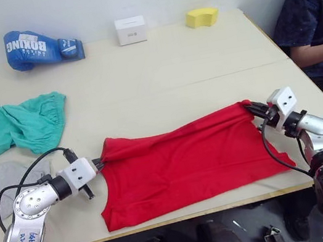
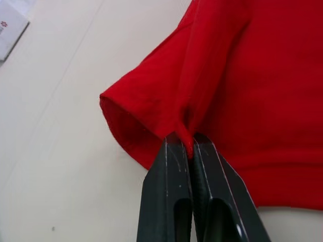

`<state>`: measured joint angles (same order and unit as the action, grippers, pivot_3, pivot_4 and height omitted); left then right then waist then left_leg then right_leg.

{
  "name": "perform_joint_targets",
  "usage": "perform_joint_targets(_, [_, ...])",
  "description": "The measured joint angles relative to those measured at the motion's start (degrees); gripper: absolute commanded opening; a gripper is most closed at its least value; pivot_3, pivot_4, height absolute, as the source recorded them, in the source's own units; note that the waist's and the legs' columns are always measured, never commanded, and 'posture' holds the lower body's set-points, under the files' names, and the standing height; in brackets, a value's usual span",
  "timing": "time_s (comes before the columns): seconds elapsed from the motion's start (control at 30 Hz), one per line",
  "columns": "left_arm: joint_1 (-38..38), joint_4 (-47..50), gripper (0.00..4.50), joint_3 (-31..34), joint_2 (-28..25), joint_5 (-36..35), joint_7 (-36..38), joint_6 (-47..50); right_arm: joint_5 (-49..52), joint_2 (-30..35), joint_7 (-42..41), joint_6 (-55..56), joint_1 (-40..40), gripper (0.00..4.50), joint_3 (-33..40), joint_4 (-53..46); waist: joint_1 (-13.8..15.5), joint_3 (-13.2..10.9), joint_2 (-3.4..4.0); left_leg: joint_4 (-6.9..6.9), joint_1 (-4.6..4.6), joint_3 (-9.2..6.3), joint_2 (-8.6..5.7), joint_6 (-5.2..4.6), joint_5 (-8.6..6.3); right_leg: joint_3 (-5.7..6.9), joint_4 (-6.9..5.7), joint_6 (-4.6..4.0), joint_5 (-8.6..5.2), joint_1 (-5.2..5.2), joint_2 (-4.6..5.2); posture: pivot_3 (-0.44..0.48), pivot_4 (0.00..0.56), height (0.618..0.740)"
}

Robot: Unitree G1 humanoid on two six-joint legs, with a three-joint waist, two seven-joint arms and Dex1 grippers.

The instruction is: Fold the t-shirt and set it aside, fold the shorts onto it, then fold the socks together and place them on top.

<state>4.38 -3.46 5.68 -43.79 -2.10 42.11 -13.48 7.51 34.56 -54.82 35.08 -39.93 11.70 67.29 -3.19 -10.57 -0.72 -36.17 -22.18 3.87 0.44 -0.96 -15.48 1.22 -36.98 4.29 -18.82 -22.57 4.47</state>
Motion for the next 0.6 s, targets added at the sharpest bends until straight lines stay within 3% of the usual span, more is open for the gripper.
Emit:
perform_joint_targets(0.2, [-1.8,2.8,0.02,0.0,0.0,-0.2,0.0,3.4,-0.2,0.0,1.4,2.9,1.2,0.0,-0.1,-0.3,0.0,0.0,0.0,0.0,0.03,-0.01,0.0,0.0,0.0,-0.01,-0.01,0.0,0.0,0.01,0.0,0.0,0.15,0.74])
perform_joint_targets(0.3, [-2.4,3.1,0.0,0.2,0.0,-0.5,0.0,5.1,1.6,0.0,-0.6,3.3,2.7,0.64,0.3,-2.0,0.0,0.0,0.0,0.03,0.03,-0.02,0.0,0.0,0.0,0.0,0.02,0.0,0.0,0.02,0.0,0.0,0.15,0.74])
perform_joint_targets(0.43, [-3.8,4.0,0.96,1.4,-0.2,-1.8,0.5,7.4,3.7,0.6,-2.1,3.3,5.5,1.95,2.0,-4.2,0.0,0.0,0.0,0.02,0.02,-0.02,0.0,-0.02,-0.01,0.0,0.03,0.0,0.0,0.03,0.0,0.0,0.15,0.74])
perform_joint_targets(0.6, [-6.5,5.6,2.57,4.0,-1.3,-4.8,3.7,7.0,6.9,3.5,-6.1,1.5,10.2,3.74,2.9,-10.4,0.0,0.0,0.0,0.03,0.06,-0.04,0.01,-0.01,-0.01,0.0,0.04,-0.01,-0.01,0.06,0.01,0.0,0.15,0.74])
